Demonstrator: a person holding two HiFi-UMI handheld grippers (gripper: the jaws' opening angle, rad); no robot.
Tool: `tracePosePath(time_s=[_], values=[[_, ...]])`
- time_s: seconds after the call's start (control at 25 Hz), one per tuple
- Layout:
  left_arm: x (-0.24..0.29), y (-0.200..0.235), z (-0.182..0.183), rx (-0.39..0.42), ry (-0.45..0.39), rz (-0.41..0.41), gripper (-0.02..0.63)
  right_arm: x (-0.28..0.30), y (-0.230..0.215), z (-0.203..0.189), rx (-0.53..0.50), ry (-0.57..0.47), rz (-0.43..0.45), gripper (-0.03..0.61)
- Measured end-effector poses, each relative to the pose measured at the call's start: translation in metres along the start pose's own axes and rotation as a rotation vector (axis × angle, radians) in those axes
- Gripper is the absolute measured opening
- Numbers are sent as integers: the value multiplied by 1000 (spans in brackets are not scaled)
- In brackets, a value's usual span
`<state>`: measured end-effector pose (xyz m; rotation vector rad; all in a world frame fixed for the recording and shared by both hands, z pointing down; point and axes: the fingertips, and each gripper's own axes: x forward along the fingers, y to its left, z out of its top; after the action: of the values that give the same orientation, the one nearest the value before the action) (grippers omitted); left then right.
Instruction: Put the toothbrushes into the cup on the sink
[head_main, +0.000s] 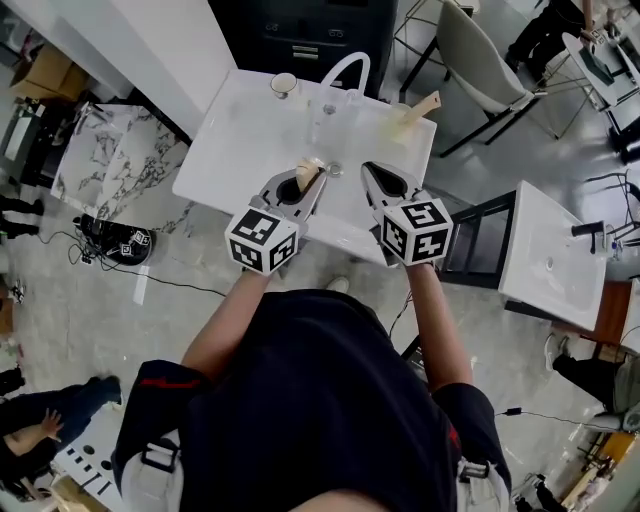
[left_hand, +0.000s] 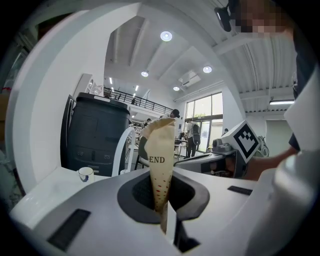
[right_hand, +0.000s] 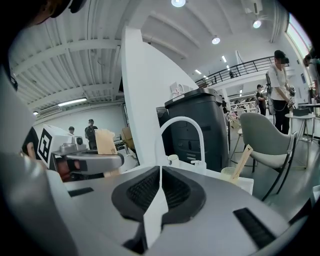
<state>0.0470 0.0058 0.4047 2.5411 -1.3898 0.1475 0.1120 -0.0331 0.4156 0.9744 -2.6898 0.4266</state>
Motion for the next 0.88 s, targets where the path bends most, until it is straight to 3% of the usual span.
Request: tracePosePath(time_s=[0.44, 0.88], values=[[-42, 61, 4, -28, -14, 38, 14, 54, 47, 5, 9, 28, 36, 40], [-63, 121, 12, -51, -16, 5, 14, 113, 84, 17, 23, 40, 38, 40]])
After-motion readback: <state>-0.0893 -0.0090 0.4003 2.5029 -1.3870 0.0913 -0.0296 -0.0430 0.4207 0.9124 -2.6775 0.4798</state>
